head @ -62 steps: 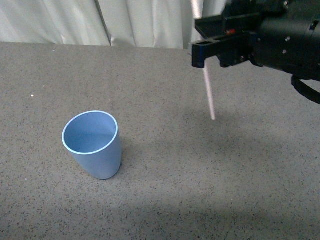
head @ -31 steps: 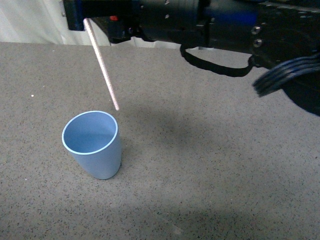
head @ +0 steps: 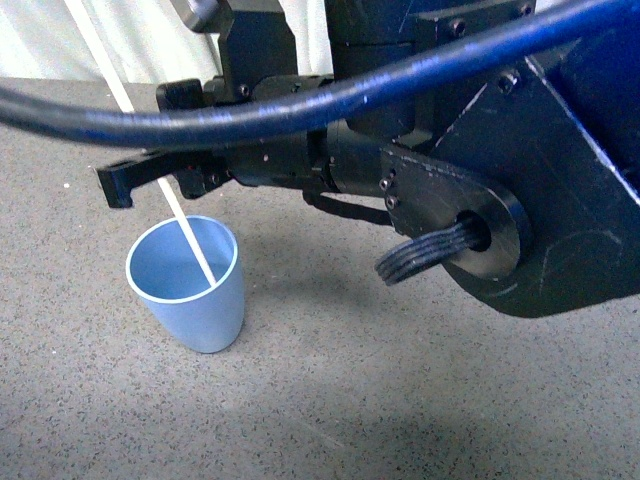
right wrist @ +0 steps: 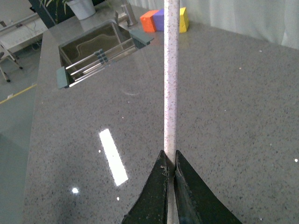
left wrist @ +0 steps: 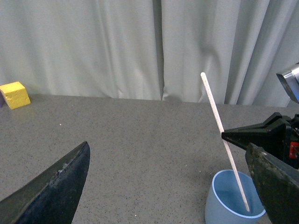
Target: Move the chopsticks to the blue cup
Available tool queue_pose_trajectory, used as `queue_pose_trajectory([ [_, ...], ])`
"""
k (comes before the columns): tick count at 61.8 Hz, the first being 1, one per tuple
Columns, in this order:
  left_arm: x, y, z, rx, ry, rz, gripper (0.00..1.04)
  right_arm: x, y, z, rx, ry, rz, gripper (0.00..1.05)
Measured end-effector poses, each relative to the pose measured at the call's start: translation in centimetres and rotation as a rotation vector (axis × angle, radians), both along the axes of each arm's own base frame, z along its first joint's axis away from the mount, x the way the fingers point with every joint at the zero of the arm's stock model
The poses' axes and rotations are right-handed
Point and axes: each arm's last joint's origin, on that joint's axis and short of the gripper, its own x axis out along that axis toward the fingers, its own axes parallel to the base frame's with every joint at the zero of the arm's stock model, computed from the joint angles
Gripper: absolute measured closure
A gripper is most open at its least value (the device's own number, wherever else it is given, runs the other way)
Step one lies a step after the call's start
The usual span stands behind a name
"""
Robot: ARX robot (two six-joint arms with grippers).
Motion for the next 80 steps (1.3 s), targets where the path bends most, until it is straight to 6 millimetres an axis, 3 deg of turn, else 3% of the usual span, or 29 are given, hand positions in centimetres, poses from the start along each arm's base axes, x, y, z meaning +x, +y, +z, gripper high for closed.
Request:
queue_pose_trajectory([
  [10,0.0,0.0,0.0,0.0,0.0,0.0,0.07,-0.5,-0.4,-0.7,-0.014,0.005,0.002,1.03],
  [34,0.0,0.0,0.0,0.0,0.0,0.0,0.07,-1.6,-1.4,-0.1,-0.005,-0.015,0.001,0.34],
  [43,0.0,0.0,0.0,0.0,0.0,0.0,0.07,-1.8,-3.1,1.3,0.01,-0.042,-0.103,0.08],
  [55,0.0,0.0,0.0,0.0,0.0,0.0,0.07,-1.7,-7.7,2.2,-0.055,-0.031,-0.407,0.09],
  [65,0.0,0.0,0.0,0.0,0.0,0.0,0.07,-3.0,-13.2,1.5,-0.246,0.047,-0.659,0.09],
  [74,0.0,0.0,0.0,0.0,0.0,0.0,0.07,-4.1,-16.8,2.1,-0.316,0.027,-0.827,0.09],
  [80,0.0,0.0,0.0,0.0,0.0,-0.001,0.07,-5.8,-20.0,2.4,-0.241,-0.18,-1.088,0.25],
])
